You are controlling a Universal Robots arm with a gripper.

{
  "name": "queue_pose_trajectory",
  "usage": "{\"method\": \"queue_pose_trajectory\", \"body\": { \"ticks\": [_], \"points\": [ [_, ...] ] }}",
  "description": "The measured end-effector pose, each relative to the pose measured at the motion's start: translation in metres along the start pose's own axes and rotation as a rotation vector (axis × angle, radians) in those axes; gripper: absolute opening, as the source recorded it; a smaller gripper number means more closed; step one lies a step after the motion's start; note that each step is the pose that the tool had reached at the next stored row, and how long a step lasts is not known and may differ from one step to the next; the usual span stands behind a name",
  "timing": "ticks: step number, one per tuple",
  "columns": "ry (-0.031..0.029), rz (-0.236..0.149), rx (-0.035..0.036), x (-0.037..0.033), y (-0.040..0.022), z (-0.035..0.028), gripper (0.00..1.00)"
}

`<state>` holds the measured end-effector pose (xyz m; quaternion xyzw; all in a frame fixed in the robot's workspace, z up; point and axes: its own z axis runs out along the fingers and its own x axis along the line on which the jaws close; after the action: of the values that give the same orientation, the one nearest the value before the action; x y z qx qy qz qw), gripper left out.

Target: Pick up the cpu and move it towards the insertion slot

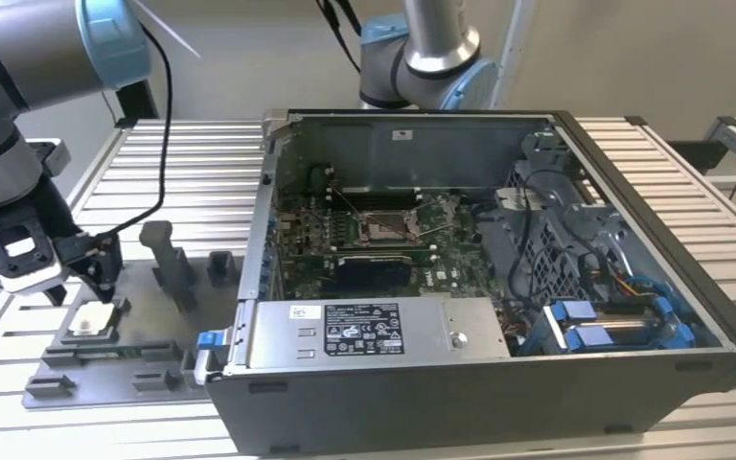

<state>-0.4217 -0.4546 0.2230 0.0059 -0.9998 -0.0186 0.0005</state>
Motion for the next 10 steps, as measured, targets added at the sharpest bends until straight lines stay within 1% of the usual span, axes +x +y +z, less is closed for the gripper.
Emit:
{"method": "queue_pose_trajectory", "body": {
  "ticks": [3,10],
  "points": [
    [-0.0001,0.000,0.0000,0.0016,-0.0001,0.0039,1.00],
    [-0.0002,0.000,0.0001,0.0019,-0.0005,0.0154,1.00]
  ]
}}
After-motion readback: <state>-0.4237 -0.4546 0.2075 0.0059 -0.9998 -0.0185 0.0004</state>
